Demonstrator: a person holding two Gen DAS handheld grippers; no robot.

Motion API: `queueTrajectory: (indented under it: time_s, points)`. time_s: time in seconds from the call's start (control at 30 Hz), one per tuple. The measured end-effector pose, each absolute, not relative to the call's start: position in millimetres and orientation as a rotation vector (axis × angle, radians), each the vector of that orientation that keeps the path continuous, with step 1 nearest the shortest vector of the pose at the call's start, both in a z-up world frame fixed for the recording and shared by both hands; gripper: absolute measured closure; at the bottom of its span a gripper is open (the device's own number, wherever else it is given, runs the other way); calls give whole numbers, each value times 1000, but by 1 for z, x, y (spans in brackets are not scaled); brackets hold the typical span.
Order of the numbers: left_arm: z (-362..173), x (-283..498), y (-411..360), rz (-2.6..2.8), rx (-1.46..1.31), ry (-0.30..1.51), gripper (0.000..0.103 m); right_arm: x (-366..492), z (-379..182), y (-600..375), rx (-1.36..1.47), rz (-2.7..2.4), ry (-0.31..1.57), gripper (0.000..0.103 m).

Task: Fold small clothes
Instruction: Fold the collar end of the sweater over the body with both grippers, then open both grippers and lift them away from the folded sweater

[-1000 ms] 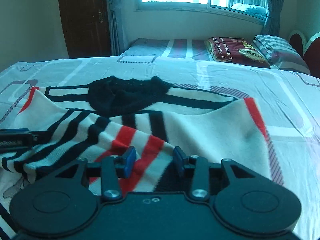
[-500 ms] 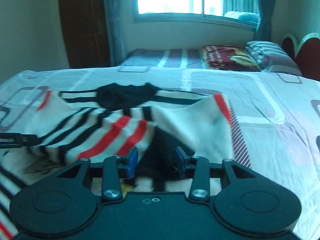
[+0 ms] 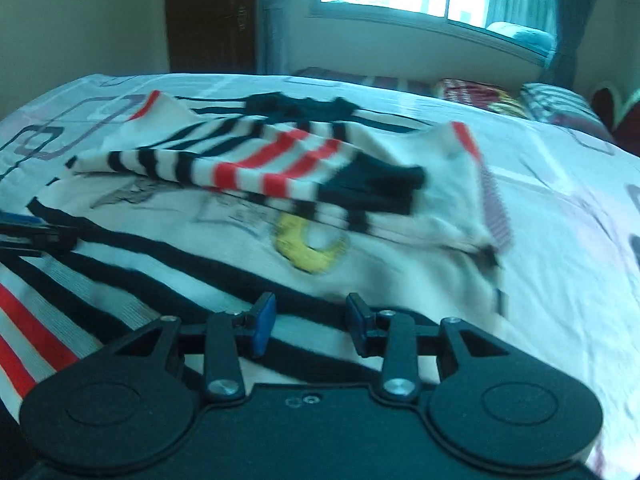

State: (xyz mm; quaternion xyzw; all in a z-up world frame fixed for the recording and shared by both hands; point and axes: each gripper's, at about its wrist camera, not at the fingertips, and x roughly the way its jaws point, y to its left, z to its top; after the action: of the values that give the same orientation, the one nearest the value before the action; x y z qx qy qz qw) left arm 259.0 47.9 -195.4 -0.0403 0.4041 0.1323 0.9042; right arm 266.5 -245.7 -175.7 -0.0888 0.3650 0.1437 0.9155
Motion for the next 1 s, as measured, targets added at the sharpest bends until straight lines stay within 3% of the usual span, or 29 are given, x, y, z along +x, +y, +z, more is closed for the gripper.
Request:
queueTrajectory:
  time_s: [0.13, 0.37, 0.57, 1.0]
  points:
    - [-198, 229, 66, 288, -105, 845, 23, 249, -171, -265, -155, 222, 763, 65]
    - [-176, 197, 24, 104, -74, 799, 23, 194, -146, -235, -7, 320, 758, 64]
    - [-198, 176, 11, 84, -27, 833, 23, 157, -161, -193, -100, 349, 819, 64]
    - [-192, 129, 32, 128, -40, 848, 21, 110, -169, -229, -172, 125, 798, 60]
